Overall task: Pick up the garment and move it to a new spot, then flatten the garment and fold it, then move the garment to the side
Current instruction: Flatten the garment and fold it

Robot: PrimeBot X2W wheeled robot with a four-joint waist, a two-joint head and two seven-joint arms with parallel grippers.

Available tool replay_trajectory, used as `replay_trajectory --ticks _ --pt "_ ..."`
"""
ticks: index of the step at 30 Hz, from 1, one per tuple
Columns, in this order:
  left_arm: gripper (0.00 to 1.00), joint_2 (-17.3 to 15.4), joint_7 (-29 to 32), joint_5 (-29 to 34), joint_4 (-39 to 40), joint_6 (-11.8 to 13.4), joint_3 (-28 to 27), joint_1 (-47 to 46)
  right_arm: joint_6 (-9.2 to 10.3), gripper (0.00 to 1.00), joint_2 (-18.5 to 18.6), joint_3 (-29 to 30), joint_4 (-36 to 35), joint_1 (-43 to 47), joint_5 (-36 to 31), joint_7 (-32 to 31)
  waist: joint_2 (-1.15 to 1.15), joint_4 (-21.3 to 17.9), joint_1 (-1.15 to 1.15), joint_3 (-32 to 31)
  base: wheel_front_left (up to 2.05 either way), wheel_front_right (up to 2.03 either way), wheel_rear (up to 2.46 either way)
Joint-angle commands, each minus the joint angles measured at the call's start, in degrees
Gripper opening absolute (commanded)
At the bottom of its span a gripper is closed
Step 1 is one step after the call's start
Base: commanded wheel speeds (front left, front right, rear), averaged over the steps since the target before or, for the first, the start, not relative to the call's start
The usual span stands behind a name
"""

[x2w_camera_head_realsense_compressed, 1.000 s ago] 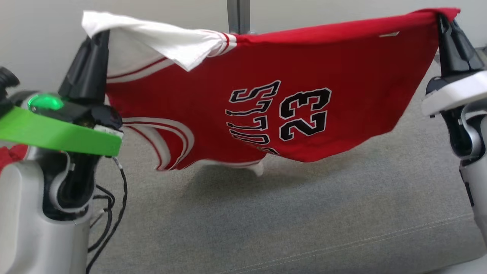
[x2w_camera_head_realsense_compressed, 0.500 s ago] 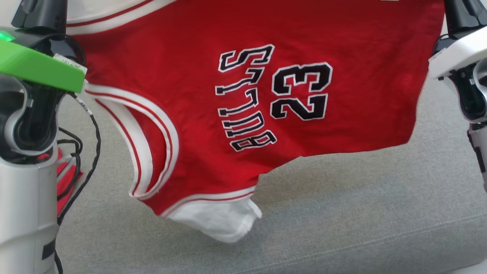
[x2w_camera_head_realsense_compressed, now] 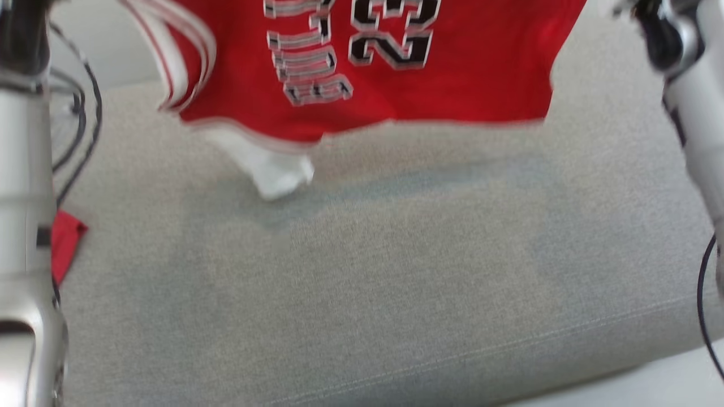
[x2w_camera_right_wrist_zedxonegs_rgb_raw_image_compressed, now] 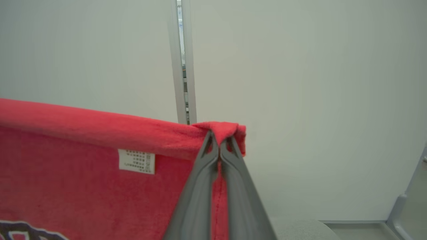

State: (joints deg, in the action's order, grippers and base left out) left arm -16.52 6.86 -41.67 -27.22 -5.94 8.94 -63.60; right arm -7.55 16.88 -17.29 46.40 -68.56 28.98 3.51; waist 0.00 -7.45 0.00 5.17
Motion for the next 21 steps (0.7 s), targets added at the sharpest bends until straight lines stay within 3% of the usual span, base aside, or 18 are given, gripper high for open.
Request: replay_trajectory --ticks 1,5,9,15,21 --pt "0.00 0.4 -2.6 2.5 -4.1 0.1 1.0 -4.9 0.12 0.00 -1.2 0.3 3.5 -5.3 -2.2 2.2 0.00 2.1 0.00 11.0 0.00 0.00 0.00" --pt "0.00 1.8 -11.4 6.6 -13.4 -0.3 2.7 -16.3 0.11 0.00 -3.7 1.7 11.0 -16.9 -7.4 8.6 0.00 2.8 0.00 19.0 0.00 0.00 0.00" --pt "0.00 3.1 -20.4 9.7 -19.2 -0.9 3.9 -25.9 0.11 0.00 -3.7 4.7 13.1 -25.3 -14.4 11.6 0.00 3.4 0.00 24.3 0.00 0.00 0.00" --pt "0.00 5.1 -22.0 10.3 -17.0 -1.6 5.3 -32.5 0.10 0.00 -2.9 11.7 1.7 -26.3 -24.9 11.7 0.00 6.2 0.00 31.1 0.00 0.00 0.00" --pt "0.00 4.1 -22.0 5.8 -10.7 -1.5 11.2 -26.8 0.11 0.00 -3.6 11.6 1.5 -21.2 -27.6 11.7 0.00 8.0 0.00 35.1 0.00 0.00 0.00"
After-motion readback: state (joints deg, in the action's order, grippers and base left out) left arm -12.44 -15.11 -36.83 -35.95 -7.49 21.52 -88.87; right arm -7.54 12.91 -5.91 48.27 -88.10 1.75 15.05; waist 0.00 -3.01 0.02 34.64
